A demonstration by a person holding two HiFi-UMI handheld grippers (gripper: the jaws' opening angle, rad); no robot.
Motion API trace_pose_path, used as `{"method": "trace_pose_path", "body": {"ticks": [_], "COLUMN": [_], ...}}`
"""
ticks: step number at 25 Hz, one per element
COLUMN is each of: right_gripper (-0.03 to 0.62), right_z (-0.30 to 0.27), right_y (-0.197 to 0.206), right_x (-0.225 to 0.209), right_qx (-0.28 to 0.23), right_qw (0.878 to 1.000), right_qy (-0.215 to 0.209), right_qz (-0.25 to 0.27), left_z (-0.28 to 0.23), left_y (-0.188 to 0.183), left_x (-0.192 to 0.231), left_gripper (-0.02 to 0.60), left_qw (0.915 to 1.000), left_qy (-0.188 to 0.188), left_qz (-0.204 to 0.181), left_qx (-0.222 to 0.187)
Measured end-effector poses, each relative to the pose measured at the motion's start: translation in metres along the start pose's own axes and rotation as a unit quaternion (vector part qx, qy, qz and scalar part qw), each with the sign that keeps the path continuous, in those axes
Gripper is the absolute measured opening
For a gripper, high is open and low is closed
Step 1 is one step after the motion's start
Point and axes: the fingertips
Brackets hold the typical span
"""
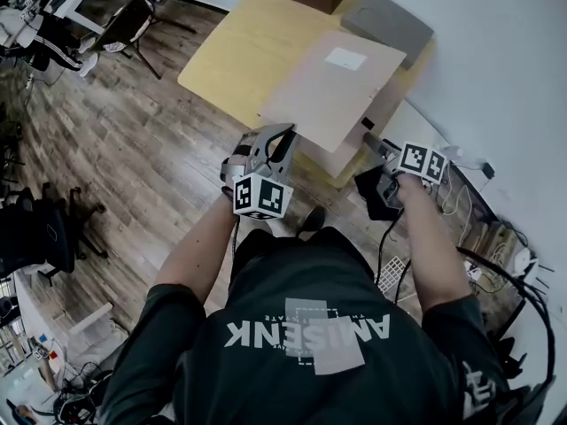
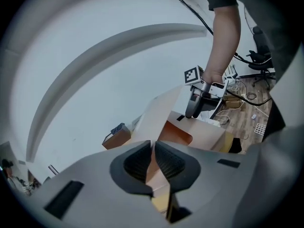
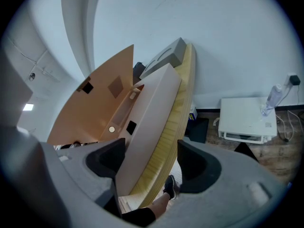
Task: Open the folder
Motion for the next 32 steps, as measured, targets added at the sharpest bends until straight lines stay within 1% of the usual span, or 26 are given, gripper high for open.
{"method": "trace_pose_path", "body": {"ticks": [2, 6, 9, 12, 14, 18, 24, 26, 27, 30, 32], "right_gripper": [0.330, 0.330, 0.330, 0.330, 0.331, 0.330, 0.331, 0.330, 0.330, 0.331, 0.331], "right_z": [0.000, 0.002, 0.005, 0.009, 0.009, 0.011, 0.013, 0.014, 0.014, 0.014, 0.014], "right_y": [-0.002, -0.004, -0.001, 0.002, 0.004, 0.008, 0.010, 0.011, 0.011, 0.010, 0.012], "right_x": [0.001, -0.004, -0.005, -0.005, -0.005, -0.005, -0.002, -0.001, -0.001, -0.001, -0.001], "right_qx": [0.000, -0.004, -0.009, -0.010, -0.011, -0.013, -0.021, -0.024, -0.025, -0.029, -0.030], "right_qw": [1.000, 1.000, 1.000, 1.000, 1.000, 0.999, 0.998, 0.998, 0.998, 0.997, 0.996], "right_qy": [0.002, 0.004, 0.007, 0.012, 0.015, 0.023, 0.039, 0.045, 0.047, 0.052, 0.056], "right_qz": [-0.002, -0.008, -0.014, -0.018, -0.022, -0.030, -0.040, -0.043, -0.044, -0.053, -0.057], "left_z": [0.002, 0.007, 0.016, 0.025, 0.030, 0.037, 0.036, 0.035, 0.034, 0.028, 0.026], "left_y": [0.001, 0.002, 0.007, 0.015, 0.023, 0.042, 0.081, 0.092, 0.097, 0.113, 0.121], "left_x": [0.008, 0.019, 0.030, 0.043, 0.056, 0.079, 0.110, 0.119, 0.123, 0.132, 0.135], "left_gripper": [0.017, 0.008, 0.003, 0.003, 0.002, 0.002, 0.002, 0.002, 0.002, 0.002, 0.002], "left_qw": [0.9999, 0.9995, 0.9983, 0.9948, 0.9900, 0.9755, 0.9468, 0.9398, 0.9383, 0.9390, 0.9380], "left_qy": [0.008, 0.027, 0.027, 0.022, 0.014, 0.006, 0.007, 0.006, 0.004, -0.005, -0.002], "left_qz": [0.011, 0.016, 0.052, 0.100, 0.141, 0.220, 0.321, 0.341, 0.345, 0.342, 0.345], "left_qx": [-0.003, -0.001, 0.001, 0.003, 0.005, 0.003, 0.016, 0.019, 0.022, 0.035, 0.037]}}
Point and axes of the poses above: the fingertips, and each gripper's own axes: z backward along the fingers, x to its left, y out of its underside, and after that the axes turned 7 degrees about x, right-handed
